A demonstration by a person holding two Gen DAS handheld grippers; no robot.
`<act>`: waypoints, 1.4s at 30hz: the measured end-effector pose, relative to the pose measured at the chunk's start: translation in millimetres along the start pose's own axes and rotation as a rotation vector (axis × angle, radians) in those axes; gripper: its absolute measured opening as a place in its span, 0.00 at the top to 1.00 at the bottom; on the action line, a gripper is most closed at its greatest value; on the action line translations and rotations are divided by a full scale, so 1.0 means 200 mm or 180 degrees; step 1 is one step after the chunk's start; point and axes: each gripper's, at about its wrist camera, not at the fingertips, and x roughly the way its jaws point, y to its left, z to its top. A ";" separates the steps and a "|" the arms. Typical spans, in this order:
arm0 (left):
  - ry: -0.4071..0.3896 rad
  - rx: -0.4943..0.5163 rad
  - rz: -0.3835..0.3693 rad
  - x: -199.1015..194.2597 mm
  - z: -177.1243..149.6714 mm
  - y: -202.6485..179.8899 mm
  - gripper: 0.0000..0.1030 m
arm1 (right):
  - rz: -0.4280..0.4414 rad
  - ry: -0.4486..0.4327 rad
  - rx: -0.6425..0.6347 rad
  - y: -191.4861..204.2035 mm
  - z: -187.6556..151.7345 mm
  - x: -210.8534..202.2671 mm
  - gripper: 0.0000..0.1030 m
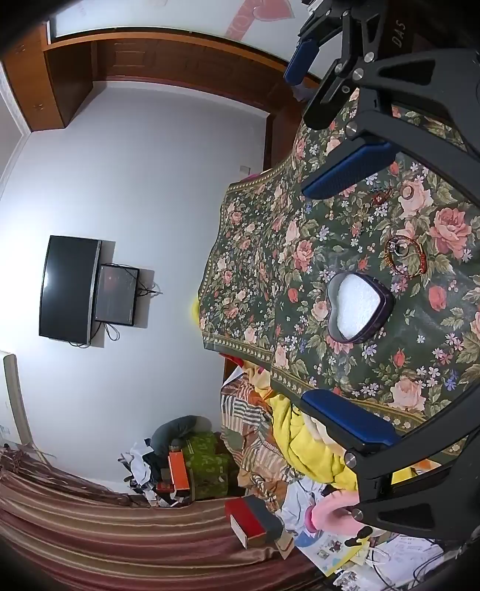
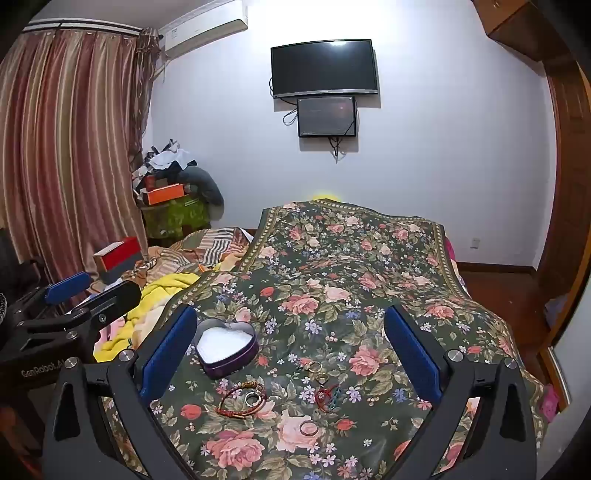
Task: Organize jewelry
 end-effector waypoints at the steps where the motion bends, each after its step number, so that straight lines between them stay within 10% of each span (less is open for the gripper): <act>1: 0.0005 0.0008 -0.0004 0.00 0.00 0.00 0.00 | 0.0002 -0.0004 -0.0002 0.00 0.00 0.00 0.02; 42: 0.0010 0.0039 -0.0033 -0.02 0.02 -0.04 0.00 | 0.0015 0.0002 0.0020 -0.01 0.01 -0.02 0.02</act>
